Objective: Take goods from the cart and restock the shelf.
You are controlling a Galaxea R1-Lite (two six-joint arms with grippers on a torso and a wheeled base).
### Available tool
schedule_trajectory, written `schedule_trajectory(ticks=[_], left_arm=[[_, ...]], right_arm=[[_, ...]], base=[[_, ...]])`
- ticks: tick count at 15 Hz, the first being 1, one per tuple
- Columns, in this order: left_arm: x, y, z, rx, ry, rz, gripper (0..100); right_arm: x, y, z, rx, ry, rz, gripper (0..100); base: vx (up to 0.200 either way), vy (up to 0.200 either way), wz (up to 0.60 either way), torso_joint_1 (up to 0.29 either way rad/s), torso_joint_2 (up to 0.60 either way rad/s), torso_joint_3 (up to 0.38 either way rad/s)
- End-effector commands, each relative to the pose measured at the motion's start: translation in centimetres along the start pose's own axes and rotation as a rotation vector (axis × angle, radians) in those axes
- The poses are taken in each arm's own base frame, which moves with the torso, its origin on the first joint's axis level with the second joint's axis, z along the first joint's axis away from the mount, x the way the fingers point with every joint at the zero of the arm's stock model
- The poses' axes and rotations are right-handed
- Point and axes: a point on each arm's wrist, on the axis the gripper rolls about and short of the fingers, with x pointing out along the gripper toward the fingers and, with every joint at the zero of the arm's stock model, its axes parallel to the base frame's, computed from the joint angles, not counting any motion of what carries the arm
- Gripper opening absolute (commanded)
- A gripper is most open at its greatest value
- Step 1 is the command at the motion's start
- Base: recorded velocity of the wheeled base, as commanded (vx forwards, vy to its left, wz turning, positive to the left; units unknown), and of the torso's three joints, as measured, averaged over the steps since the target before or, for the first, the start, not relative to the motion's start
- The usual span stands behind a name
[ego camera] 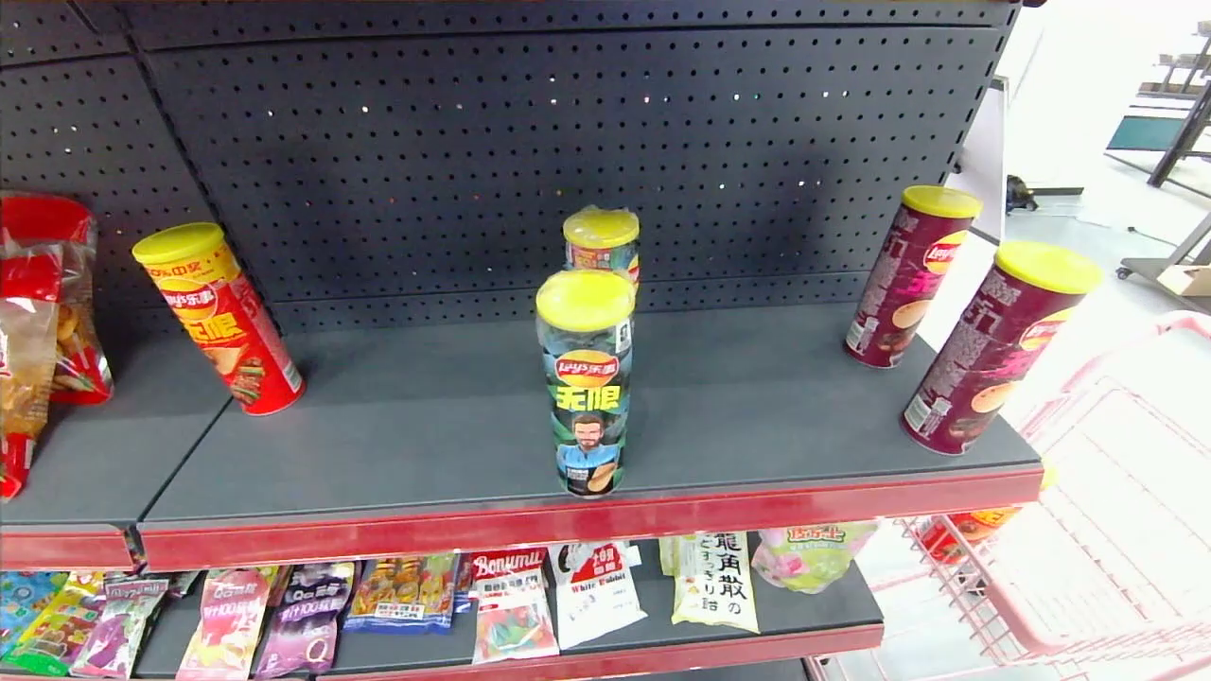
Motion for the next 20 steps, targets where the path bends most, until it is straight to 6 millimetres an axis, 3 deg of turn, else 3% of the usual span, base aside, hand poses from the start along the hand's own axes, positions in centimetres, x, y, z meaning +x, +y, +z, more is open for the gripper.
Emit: schedule_trajectory(ticks=[1, 10, 14, 20], left_arm=[[0.0, -0.1, -0.3, 0.000, -0.002, 0.001, 100], [-0.1, -0.2, -0.7, 0.022, -0.012, 0.000, 100], [-0.8, -0.1, -1.4, 0.057, -0.072, -0.062, 100], [-1.2, -0.2, -2.2, 0.072, -0.128, -0.175, 100]], right_arm=[[0.0, 0.0, 0.0, -0.001, 0.001, 0.001, 100], [0.1, 0.1, -0.4, -0.005, 0.010, 0.005, 100], [0.2, 0.2, -0.5, -0.007, 0.011, 0.021, 100], [0.2, 0.3, -0.7, -0.009, 0.016, 0.030, 100]], base=[[0.000, -0.200, 0.00, -0.012, 0.00, 0.012], [0.000, -0.200, 0.00, 0.003, 0.00, 0.001], [0.000, 0.000, 0.00, 0.000, 0.00, 0.000], [0.000, 0.000, -0.60, 0.004, 0.00, 0.002]])
